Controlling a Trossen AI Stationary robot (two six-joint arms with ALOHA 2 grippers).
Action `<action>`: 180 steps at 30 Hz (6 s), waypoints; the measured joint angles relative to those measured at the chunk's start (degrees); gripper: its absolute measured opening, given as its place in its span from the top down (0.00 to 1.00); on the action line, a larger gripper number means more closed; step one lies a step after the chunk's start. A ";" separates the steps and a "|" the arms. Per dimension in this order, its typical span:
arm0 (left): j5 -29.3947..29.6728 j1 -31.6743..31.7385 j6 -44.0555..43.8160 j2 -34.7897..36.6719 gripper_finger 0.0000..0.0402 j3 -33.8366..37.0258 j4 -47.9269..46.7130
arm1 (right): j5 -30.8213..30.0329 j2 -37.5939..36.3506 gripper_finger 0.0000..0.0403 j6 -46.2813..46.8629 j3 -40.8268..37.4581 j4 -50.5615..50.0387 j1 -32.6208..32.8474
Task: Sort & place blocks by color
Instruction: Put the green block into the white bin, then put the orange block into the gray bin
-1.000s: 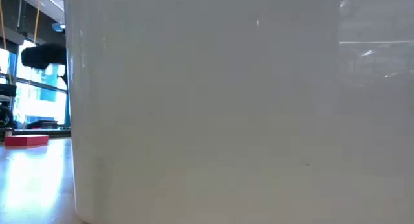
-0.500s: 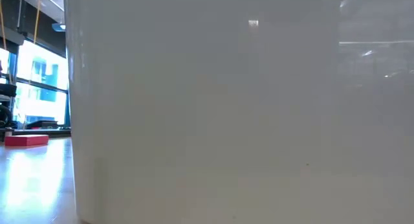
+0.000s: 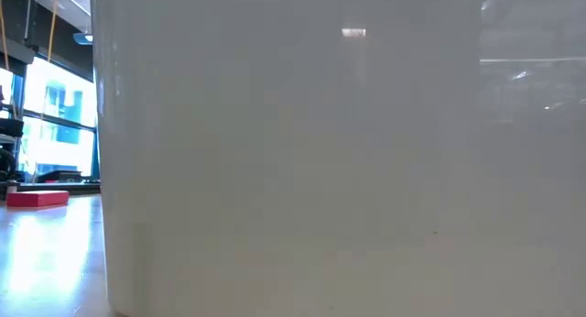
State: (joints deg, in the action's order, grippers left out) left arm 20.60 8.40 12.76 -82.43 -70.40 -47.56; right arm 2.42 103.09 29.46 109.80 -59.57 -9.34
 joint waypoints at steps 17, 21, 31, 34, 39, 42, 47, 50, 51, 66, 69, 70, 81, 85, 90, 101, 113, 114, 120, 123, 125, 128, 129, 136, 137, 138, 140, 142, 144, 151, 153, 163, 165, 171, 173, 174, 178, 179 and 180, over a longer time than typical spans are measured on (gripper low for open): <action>4.71 0.61 10.40 0.00 0.81 -2.26 8.72 | 1.42 0.00 0.53 13.86 0.00 8.00 0.13; 4.97 1.01 11.23 0.00 0.81 -2.26 11.41 | 1.07 0.00 0.53 14.26 0.00 8.00 0.15; 5.82 1.03 14.35 0.00 0.81 -2.26 14.82 | -0.44 0.00 0.53 15.69 0.00 6.82 0.13; 5.84 1.03 16.14 0.00 0.81 -2.26 15.37 | -0.46 0.00 0.53 15.71 0.00 5.85 0.13; 5.83 1.03 16.45 0.00 0.81 -2.26 16.87 | -2.50 0.00 0.55 16.82 0.00 4.83 0.13; 5.84 1.03 17.96 -0.07 0.81 -2.26 18.33 | -3.39 0.00 0.60 17.07 0.00 4.83 0.15; 5.86 1.03 19.82 -0.07 0.80 -2.26 18.72 | -3.22 0.00 0.73 17.08 0.00 4.85 0.17; 5.88 1.05 19.84 -0.07 0.80 -2.26 18.94 | -3.00 0.00 0.85 17.17 0.00 4.89 0.17; 6.22 1.03 19.84 -0.07 0.79 -2.26 19.00 | -3.02 0.00 0.89 17.25 0.00 4.91 0.17; 7.51 1.33 15.48 -0.39 0.62 -2.24 19.05 | -3.41 0.07 0.92 16.78 -0.07 -0.95 1.21; 7.23 1.33 13.31 -0.39 0.58 -2.24 18.30 | -4.18 0.07 0.92 17.71 -0.07 -4.75 1.87; 7.22 1.31 12.59 -0.39 0.56 -2.24 18.19 | -4.46 0.07 0.92 17.98 -0.07 -5.76 2.14; 7.50 1.23 5.13 -0.39 0.53 -2.24 12.55 | -7.16 0.07 0.92 15.95 -0.07 -13.79 9.26; 7.47 0.31 0.83 -0.37 0.53 -2.24 9.12 | -9.38 0.07 0.92 14.66 -0.07 -15.56 12.89; 7.48 -1.70 -4.77 -0.37 0.53 -2.24 5.12 | -12.83 0.07 0.91 11.41 -0.07 -17.42 17.36; 6.54 -8.08 -21.27 -0.33 0.53 -2.24 -0.82 | -16.00 0.22 0.92 11.21 -0.07 -17.38 27.13; 3.56 -15.48 -36.33 -0.33 0.53 -2.24 -3.69 | -17.24 6.44 0.91 10.45 -0.07 -16.67 34.62; 3.56 -16.13 -36.49 -0.33 0.53 -2.24 -3.70 | -17.06 7.06 0.91 10.13 -0.07 -16.10 35.00; 3.65 -19.26 -37.16 -0.33 0.53 -2.24 -3.67 | -13.99 9.81 0.91 6.77 -0.07 -10.27 36.99; 3.83 -19.89 -39.08 -0.33 0.53 -2.24 -3.68 | -12.72 11.04 0.91 6.07 -0.07 -7.89 37.73; 3.89 -20.17 -40.44 -0.33 0.53 -2.24 -3.68 | -11.40 11.89 0.91 5.47 -0.04 -6.93 38.10; 3.63 -20.41 -41.90 -0.33 0.53 -2.24 -3.67 | -10.04 13.44 0.91 3.92 -0.04 -4.71 38.46; 3.63 -20.50 -42.22 -0.33 0.53 -2.24 -3.67 | -9.77 13.88 0.91 3.38 -0.04 -4.03 38.47; 3.61 -20.46 -43.92 -0.35 0.53 -2.24 -3.68 | -5.40 17.62 0.91 0.03 -0.04 1.18 38.46; 3.61 -20.48 -44.20 -0.35 0.53 -2.24 -3.66 | -4.54 18.05 0.91 -0.63 -0.04 1.90 38.45; 3.61 -20.48 -44.31 -0.35 0.53 -2.24 -3.66 | -3.72 18.54 0.91 -1.45 -0.04 2.21 38.45; 3.61 -20.48 -44.33 -0.35 0.53 -2.24 -3.66 | -1.59 19.77 0.91 -3.30 -0.04 3.13 38.25; 3.59 -20.48 -44.35 -0.35 0.53 -2.24 -3.68 | 0.82 21.04 0.91 -5.34 -0.04 3.95 37.88; 3.59 -20.48 -44.98 -0.35 0.53 -2.24 -3.81 | 3.30 22.20 0.91 -7.67 -0.04 5.08 37.52; 3.59 -20.46 -45.60 -0.39 0.53 -2.24 -4.78 | 7.15 24.55 0.91 -13.39 -0.04 7.87 35.52; 3.55 -20.46 -45.60 -0.39 0.53 -2.24 -5.74 | 7.56 25.08 0.91 -14.15 0.04 8.00 34.93; 3.54 -20.44 -45.60 -0.39 0.53 -2.24 -6.24 | 10.01 25.70 0.88 -14.65 0.02 7.04 33.62; 3.52 -20.44 -45.60 -0.39 0.53 -2.24 -6.28 | 10.05 25.70 0.85 -14.39 0.02 6.64 33.66; 3.52 -20.44 -45.60 -0.39 0.53 -2.24 -6.26 | 8.33 25.70 0.72 -11.49 0.02 3.94 33.75; 3.54 -20.44 -45.60 -0.39 0.53 -2.24 -6.26 | 8.12 25.70 0.69 -10.63 0.02 2.91 33.75; 3.53 -20.44 -45.59 -0.39 0.53 -2.24 -6.26 | 8.13 25.70 0.68 -10.22 0.02 2.61 33.75; 3.52 -20.44 -45.26 -0.39 0.53 -2.24 -6.28 | 8.08 25.49 0.66 -9.80 0.02 0.26 33.73; 3.52 -20.44 -44.97 -0.39 0.53 -2.24 -6.27 | 7.99 25.22 0.66 -9.72 0.02 -0.35 33.70; 3.54 -20.44 -44.33 -0.39 0.53 -2.24 -6.28 | 7.66 24.85 0.66 -9.19 0.02 -0.94 33.59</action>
State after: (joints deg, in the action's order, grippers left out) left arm 24.14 -12.03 -31.57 -82.83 -72.64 -53.84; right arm 10.07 127.94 20.27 109.82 -60.51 24.25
